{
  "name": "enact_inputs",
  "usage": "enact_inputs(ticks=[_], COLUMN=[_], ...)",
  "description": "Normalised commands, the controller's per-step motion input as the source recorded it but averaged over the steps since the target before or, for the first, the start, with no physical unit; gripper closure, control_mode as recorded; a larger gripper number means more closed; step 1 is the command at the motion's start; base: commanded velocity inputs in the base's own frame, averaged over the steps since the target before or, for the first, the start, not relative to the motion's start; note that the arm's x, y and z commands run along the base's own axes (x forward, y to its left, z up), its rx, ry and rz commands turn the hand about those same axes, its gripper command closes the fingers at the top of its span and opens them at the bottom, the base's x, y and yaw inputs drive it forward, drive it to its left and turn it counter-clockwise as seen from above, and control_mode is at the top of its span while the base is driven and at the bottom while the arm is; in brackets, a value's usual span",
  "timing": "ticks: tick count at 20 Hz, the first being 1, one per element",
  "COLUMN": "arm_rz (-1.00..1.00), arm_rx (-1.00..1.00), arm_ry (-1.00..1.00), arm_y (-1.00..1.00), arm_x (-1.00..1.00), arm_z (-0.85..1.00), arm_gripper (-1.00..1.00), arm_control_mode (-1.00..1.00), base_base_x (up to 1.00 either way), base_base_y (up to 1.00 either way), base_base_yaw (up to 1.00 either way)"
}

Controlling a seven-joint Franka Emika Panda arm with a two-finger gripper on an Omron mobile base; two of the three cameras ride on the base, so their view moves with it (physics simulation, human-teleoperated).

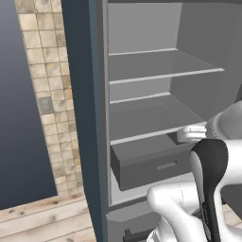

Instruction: Retrieve a lemon from the fridge and place it on the cutting board with the fish.

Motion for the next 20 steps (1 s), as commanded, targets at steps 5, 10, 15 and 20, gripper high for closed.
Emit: enact_inputs(ticks=[5, 10, 15, 20], arm_rz=[0.03, 0.10, 0.04, 0.00], arm_rx=[0.00, 0.00, 0.00, 0.00], arm_ry=[0.00, 0.02, 0.04, 0.00], arm_y=[0.01, 0.08, 0.10, 0.00], arm_x=[0.02, 0.00, 0.00, -0.04], arm_z=[-0.23, -0.20, -0.07, 0.00], arm_gripper=[1.00, 1.00, 1.00, 1.00], arm_control_mode=[-1.00, -1.00, -1.00, -1.00], base_base_x=[0.00, 0.00, 0.00, 0.00], base_base_y=[0.00, 0.00, 0.00, 0.00], base_base_yaw=[0.00, 0.00, 0.00, 0.00])
